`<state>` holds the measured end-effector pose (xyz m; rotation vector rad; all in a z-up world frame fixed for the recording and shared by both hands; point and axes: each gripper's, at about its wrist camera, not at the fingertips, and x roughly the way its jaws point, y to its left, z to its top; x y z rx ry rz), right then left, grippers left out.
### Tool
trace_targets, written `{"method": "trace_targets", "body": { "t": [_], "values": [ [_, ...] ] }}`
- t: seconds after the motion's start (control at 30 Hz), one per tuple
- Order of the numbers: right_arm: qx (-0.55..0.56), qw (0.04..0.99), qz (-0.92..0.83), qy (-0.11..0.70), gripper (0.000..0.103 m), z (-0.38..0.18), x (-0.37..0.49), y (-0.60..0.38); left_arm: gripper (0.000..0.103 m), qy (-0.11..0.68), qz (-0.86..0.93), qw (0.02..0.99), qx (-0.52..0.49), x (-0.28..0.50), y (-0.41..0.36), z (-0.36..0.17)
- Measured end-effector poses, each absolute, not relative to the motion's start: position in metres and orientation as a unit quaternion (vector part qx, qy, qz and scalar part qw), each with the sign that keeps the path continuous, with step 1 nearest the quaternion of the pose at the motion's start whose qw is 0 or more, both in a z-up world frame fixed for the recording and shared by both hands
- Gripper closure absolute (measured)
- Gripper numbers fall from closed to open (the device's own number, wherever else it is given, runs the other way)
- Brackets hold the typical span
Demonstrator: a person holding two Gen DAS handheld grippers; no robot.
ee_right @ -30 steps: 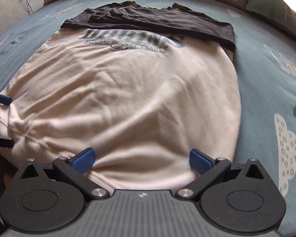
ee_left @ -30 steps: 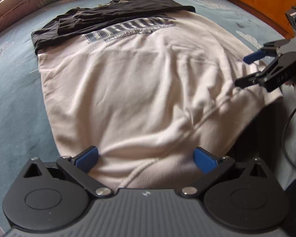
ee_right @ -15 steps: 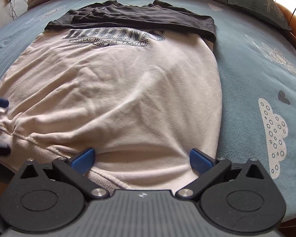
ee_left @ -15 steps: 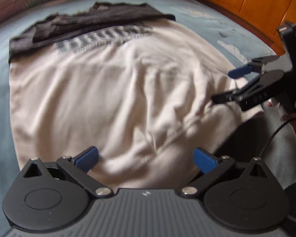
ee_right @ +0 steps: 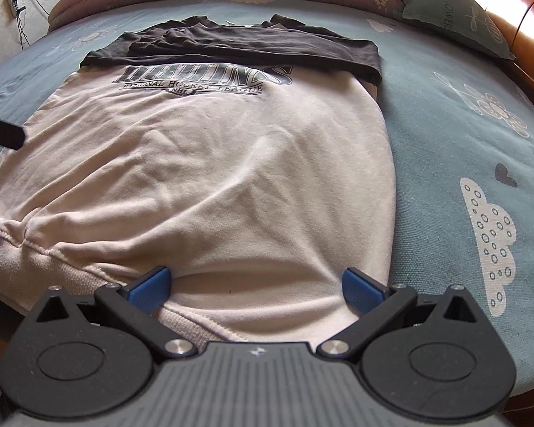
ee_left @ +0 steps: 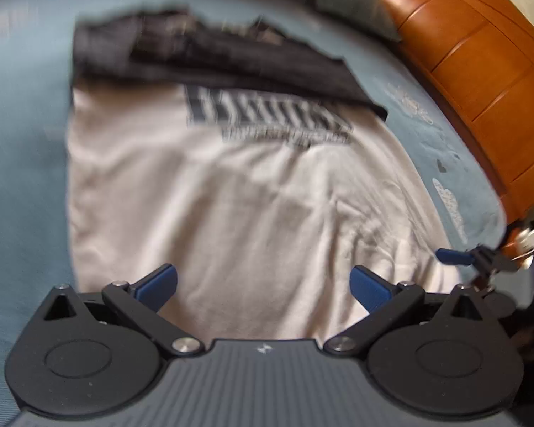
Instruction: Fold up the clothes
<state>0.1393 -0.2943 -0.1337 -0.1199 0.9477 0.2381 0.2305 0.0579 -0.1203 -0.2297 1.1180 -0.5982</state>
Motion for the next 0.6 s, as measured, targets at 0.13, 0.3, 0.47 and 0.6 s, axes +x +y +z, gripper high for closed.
{"method": "trace_targets", "body": {
  "t": [0.13,0.3,0.47,0.6],
  "values": [
    [-0.057,0.883,0.116,0.45,0.0,-0.134,0.137,-0.295,0.001,0.5,-0.223,0.832,-0.086,0.239,0.08,-0.118],
    [-0.058,0.884,0.116,0.448,0.0,-0.134,0.136,-0.296,0.001,0.493,-0.21,0.839,-0.094,0.26,0.092,-0.105],
    [-0.055,0.884,0.111,0.45,0.0,-0.134,0.137,-0.294,0.001,0.467,-0.228,0.849,-0.093,0.28,0.076,-0.099],
    [-0.059,0.885,0.114,0.447,0.0,-0.134,0.136,-0.294,0.002,0.493,-0.202,0.843,-0.076,0.298,0.07,-0.121]
  ]
}}
